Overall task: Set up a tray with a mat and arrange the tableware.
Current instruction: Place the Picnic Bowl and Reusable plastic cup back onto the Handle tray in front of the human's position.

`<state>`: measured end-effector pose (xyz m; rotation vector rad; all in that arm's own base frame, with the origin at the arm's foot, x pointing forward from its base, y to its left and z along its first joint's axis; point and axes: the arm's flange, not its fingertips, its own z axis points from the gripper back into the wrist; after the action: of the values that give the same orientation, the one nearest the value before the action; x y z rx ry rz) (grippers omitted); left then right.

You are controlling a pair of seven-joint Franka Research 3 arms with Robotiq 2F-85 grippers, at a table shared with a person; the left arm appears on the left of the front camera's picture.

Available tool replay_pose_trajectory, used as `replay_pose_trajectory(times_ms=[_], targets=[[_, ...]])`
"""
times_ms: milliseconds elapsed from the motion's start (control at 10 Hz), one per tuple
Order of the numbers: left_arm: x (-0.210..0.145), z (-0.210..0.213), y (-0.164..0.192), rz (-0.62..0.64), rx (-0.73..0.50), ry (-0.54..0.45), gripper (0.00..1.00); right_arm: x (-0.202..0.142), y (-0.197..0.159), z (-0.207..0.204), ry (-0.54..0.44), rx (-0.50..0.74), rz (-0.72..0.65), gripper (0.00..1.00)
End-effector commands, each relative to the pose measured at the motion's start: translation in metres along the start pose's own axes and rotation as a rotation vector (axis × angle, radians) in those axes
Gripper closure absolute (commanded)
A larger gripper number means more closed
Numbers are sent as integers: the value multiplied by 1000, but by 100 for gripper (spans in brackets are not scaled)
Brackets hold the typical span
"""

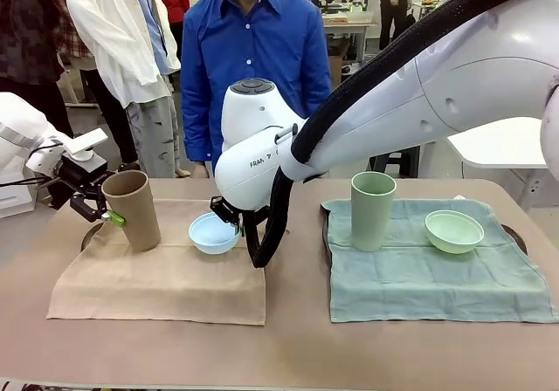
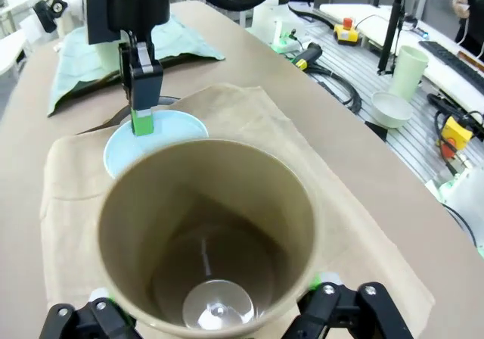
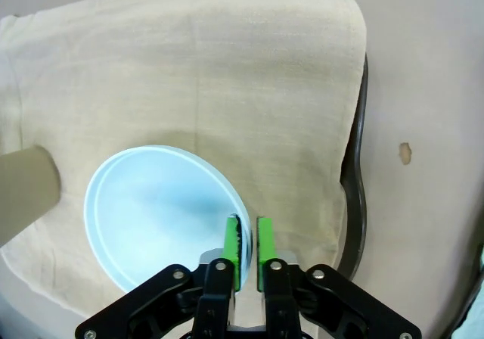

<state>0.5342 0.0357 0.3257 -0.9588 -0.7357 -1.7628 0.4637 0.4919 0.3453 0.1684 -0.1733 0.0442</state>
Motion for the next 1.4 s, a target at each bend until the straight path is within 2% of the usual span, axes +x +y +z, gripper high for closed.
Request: replay_pose_trajectory(times_ms=[0, 100, 200, 300, 400, 500, 900, 1100, 1300], targets=[[-1, -1, 1, -33, 24, 0, 0, 2, 0, 3, -23, 20, 5, 0], [-1, -2, 0, -24, 28, -1, 0, 1, 1, 6, -28, 20, 4, 35], [-2, -2, -1, -16, 31, -4, 0, -1, 2, 11, -35, 15, 4, 0], [-3, -1, -2, 1, 35, 10, 0, -3, 2, 20, -32, -3, -8, 16], [-6, 2, -3, 20, 32, 23, 0, -6, 2, 34, -47, -21, -21, 0], [-10, 7, -4, 49, 44, 42, 0, -11, 3, 49, -53, -18, -25, 0], [-28, 40, -16, 190, 30, 238, 0, -29, -6, 100, -120, 29, -44, 0], [-7, 65, -31, 370, 66, 439, 0, -42, -13, 120, -127, -5, -46, 0], [43, 93, -51, 581, 126, 551, 0, -58, -18, 144, -120, -58, -21, 0]])
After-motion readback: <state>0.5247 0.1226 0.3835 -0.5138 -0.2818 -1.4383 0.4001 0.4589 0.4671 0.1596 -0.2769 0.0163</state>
